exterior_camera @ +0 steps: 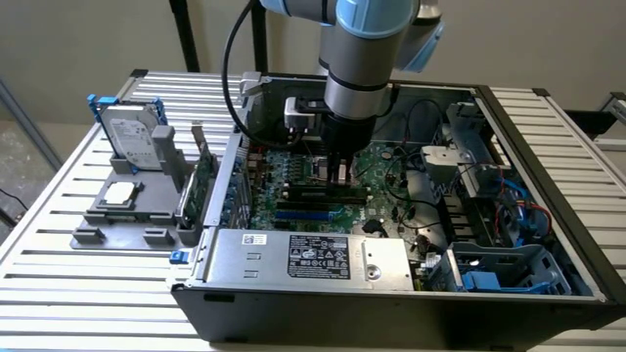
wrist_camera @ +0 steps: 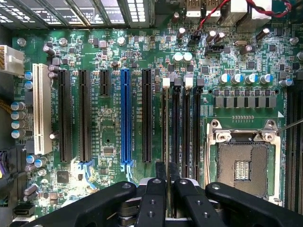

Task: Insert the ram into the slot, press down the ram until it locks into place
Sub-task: 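Insert the ram into the slot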

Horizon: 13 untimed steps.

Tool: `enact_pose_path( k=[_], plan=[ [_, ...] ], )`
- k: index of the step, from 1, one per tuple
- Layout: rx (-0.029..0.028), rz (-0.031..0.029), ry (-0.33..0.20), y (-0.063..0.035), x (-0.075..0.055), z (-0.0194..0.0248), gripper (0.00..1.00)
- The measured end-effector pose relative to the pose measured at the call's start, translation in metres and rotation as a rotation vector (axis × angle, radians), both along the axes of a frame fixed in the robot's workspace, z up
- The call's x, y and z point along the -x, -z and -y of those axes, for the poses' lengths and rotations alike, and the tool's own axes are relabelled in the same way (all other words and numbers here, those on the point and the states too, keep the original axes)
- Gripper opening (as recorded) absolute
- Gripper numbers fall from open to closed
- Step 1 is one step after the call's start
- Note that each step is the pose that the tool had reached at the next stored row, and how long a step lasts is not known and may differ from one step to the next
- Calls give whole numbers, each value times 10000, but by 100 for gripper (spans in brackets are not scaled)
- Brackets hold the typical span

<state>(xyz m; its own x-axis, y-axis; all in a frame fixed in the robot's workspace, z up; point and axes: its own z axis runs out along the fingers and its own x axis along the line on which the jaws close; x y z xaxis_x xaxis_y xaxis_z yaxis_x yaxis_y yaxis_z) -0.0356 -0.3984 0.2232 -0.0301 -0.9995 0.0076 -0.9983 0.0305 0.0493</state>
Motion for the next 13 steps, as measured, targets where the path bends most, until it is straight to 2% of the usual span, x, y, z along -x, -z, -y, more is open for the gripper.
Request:
enact_pose_path(
  k=[13],
  plan=[
    [5, -1, 1, 0, 6, 0, 13]
  ],
)
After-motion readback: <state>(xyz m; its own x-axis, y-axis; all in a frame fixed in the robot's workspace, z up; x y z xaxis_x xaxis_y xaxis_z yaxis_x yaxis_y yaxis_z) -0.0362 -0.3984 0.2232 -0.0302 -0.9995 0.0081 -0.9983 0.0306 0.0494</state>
